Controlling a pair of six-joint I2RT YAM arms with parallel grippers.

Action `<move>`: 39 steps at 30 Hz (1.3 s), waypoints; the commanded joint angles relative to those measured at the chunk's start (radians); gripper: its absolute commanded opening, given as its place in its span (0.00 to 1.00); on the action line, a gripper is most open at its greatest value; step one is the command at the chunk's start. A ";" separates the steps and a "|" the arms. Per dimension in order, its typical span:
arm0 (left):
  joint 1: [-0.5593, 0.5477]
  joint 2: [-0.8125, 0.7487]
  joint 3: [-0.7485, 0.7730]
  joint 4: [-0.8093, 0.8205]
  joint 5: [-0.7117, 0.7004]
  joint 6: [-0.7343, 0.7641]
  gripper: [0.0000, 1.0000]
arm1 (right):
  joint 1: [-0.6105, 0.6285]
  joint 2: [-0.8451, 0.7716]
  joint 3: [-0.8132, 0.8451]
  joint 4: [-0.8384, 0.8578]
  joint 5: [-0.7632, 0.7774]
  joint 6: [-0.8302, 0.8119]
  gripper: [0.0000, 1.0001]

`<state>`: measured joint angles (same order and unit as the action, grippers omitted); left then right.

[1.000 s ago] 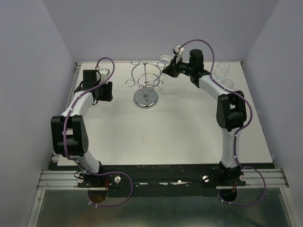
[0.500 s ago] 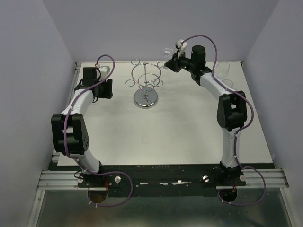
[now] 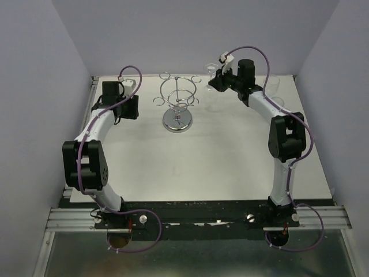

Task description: Take the wine glass off the wine glass rack

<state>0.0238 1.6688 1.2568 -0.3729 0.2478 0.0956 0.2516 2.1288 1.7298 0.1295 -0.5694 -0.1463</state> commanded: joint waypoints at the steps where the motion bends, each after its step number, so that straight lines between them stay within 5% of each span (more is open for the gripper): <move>1: -0.013 -0.115 -0.006 0.046 0.059 0.076 0.63 | -0.006 -0.157 -0.038 -0.062 0.069 -0.047 0.01; 14: -0.134 -0.518 -0.339 0.206 0.060 0.257 0.62 | -0.006 -0.477 -0.266 -0.510 0.013 -0.058 0.01; 25: -0.298 -0.925 -0.583 0.168 0.243 0.381 0.62 | -0.006 -0.552 -0.302 -0.821 -0.289 0.017 0.01; 36: -0.524 -0.899 -0.672 0.216 0.318 0.250 0.59 | -0.006 -0.535 -0.579 -0.699 -0.567 0.143 0.01; 39: -0.538 -0.813 -0.656 0.229 0.317 0.245 0.59 | -0.006 -0.533 -0.697 -0.576 -0.616 0.340 0.01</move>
<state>-0.4957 0.7723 0.5873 -0.1822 0.5102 0.3721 0.2436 1.6062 1.1416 -0.5976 -1.0183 -0.0277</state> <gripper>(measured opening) 0.592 0.227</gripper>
